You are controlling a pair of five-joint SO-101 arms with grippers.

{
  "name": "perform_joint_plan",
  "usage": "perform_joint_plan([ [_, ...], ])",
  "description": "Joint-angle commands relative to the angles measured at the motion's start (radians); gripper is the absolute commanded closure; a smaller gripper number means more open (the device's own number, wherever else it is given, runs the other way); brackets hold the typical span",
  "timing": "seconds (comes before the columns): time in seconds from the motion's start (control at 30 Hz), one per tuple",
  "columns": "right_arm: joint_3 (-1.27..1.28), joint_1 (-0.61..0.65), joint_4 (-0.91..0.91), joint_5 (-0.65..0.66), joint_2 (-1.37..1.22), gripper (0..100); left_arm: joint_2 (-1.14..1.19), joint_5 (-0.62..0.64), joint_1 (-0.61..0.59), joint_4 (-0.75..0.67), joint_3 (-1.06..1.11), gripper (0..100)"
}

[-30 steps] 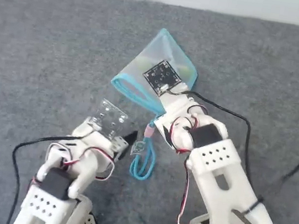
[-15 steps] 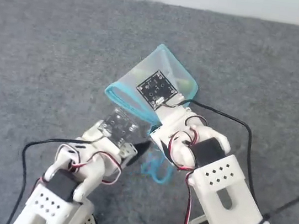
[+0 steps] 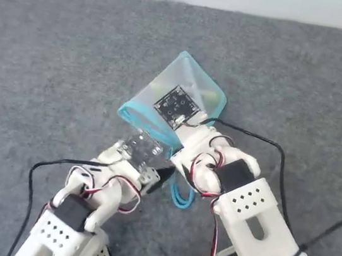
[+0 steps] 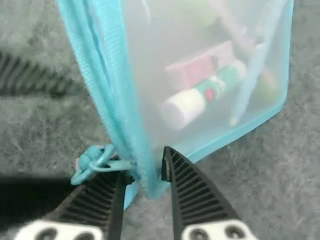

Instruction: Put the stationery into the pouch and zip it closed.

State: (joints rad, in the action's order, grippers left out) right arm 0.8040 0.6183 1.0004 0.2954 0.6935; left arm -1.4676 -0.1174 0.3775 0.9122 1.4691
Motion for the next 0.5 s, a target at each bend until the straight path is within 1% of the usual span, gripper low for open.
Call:
perform_joint_plan([
  [0.0,0.012,0.047,-0.012,0.026,0.041,99.3,-0.008,0.063,-0.058,-0.118,0.018,75],
  [0.1,0.017,0.071,-0.012,0.029,0.038,99.3,-0.008,0.060,-0.058,-0.196,0.064,79],
  [0.17,0.017,0.070,-0.012,0.031,0.038,99.3,-0.008,0.060,-0.061,-0.230,0.077,85],
  [0.3,0.034,0.051,-0.015,0.037,0.038,99.3,-0.008,0.058,-0.066,-0.233,0.076,99],
  [0.37,0.043,0.036,-0.018,0.038,0.036,99.3,-0.009,0.057,-0.068,-0.233,0.074,99],
  [0.47,0.051,-0.002,-0.019,0.048,0.036,99.3,-0.009,0.006,-0.068,-0.233,0.074,99],
])
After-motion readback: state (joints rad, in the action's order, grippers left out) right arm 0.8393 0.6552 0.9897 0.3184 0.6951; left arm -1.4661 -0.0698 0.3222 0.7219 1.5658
